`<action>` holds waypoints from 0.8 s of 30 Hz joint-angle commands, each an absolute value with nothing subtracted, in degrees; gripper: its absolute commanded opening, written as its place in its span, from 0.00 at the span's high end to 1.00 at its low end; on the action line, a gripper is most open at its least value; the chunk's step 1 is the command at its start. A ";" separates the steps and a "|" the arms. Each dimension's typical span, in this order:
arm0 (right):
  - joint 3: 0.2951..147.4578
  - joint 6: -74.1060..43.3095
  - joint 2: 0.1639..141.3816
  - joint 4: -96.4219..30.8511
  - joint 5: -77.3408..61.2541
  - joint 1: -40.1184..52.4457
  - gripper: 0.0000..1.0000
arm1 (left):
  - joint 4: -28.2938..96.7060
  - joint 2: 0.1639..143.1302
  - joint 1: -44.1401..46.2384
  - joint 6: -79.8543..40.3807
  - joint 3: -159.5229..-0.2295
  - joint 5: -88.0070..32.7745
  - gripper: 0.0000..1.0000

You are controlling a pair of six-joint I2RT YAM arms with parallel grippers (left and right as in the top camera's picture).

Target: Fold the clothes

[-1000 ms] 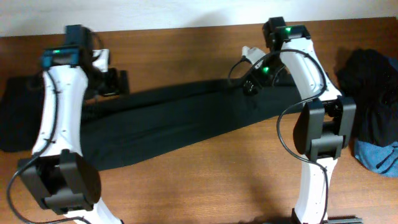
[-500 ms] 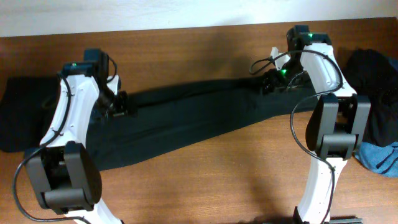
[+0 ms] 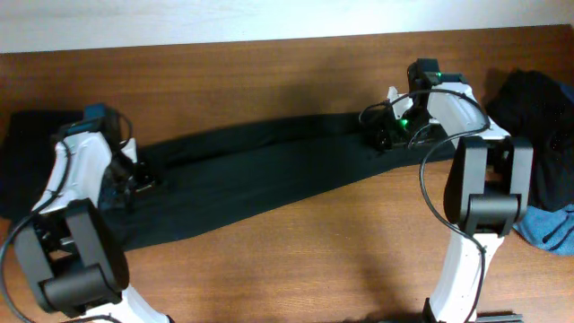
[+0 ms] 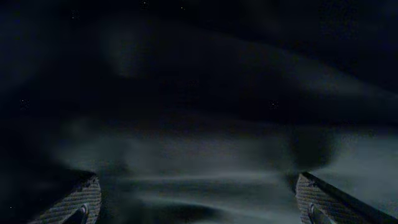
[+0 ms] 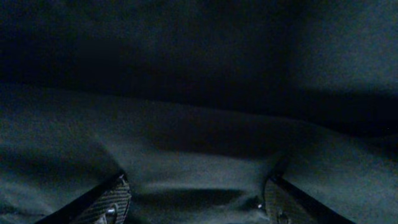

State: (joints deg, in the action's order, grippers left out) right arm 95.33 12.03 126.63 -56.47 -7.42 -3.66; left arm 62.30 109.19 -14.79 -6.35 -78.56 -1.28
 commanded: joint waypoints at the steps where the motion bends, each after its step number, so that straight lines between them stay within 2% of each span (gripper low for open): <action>1: 91.85 11.70 127.98 -55.20 -4.21 -5.65 0.21 | 61.45 108.14 -18.55 -7.75 -76.58 0.69 0.01; 11: 91.85 11.73 127.98 -53.23 -4.21 -10.79 0.17 | 50.04 108.20 -24.71 -8.14 -68.12 3.55 0.01; 19: 91.94 12.14 127.96 -52.36 -1.30 -14.85 0.14 | 48.18 108.20 -27.03 -8.12 -67.59 4.36 0.01; 24: 91.96 12.14 127.96 -51.44 -0.78 -17.85 0.08 | 47.72 108.20 -28.40 -8.10 -67.59 4.38 0.01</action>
State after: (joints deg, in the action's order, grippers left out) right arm 94.04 12.25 125.91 -51.90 -10.39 -12.95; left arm 48.29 108.20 -25.17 -7.40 -69.04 -3.49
